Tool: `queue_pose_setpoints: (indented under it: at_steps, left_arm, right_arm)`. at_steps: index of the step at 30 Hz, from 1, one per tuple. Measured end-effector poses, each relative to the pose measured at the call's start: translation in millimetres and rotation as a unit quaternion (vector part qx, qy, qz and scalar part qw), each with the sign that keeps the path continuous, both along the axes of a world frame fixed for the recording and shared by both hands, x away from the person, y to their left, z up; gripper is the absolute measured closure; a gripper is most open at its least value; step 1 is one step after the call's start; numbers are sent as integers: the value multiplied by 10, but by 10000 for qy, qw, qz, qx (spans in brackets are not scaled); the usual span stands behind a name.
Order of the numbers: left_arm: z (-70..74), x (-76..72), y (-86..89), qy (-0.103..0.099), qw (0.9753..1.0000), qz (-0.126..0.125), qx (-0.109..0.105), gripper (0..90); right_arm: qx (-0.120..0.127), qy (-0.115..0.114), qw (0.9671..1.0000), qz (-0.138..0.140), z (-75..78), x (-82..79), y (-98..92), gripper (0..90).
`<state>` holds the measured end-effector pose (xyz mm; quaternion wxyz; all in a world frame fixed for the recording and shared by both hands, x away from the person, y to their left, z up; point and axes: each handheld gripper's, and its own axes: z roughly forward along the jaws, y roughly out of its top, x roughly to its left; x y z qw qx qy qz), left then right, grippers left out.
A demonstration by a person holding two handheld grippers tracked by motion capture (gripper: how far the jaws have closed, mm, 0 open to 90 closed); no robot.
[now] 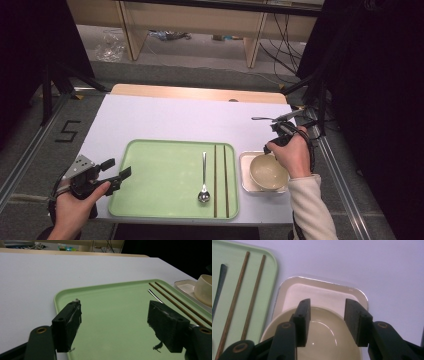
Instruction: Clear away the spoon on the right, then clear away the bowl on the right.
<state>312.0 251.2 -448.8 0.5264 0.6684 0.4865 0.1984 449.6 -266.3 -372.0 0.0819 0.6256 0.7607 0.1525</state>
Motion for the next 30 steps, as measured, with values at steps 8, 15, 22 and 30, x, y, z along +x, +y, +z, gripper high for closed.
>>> queue_pose_setpoints:
  at_steps: [8, 15, 22, 30]
  left_arm:
    - [1, 8, 1, 6, 10000, -3, -2, 269]
    - [6, 11, -11, -25, 10000, -69, -7, 269]
    - [15, 16, -10, -47, 9999, -85, -36, 269]
    - [9, 21, -15, -20, 10000, -80, -15, 269]
  right_arm:
    - [-32, 59, 9999, -80, -14, -2, -96, 576]
    - [-139, 340, 9991, -215, -29, -48, -210, 572]
    - [-234, 664, 9969, -349, -96, -70, -284, 561]
    - [-269, 975, 9948, -138, -239, -61, -367, 591]
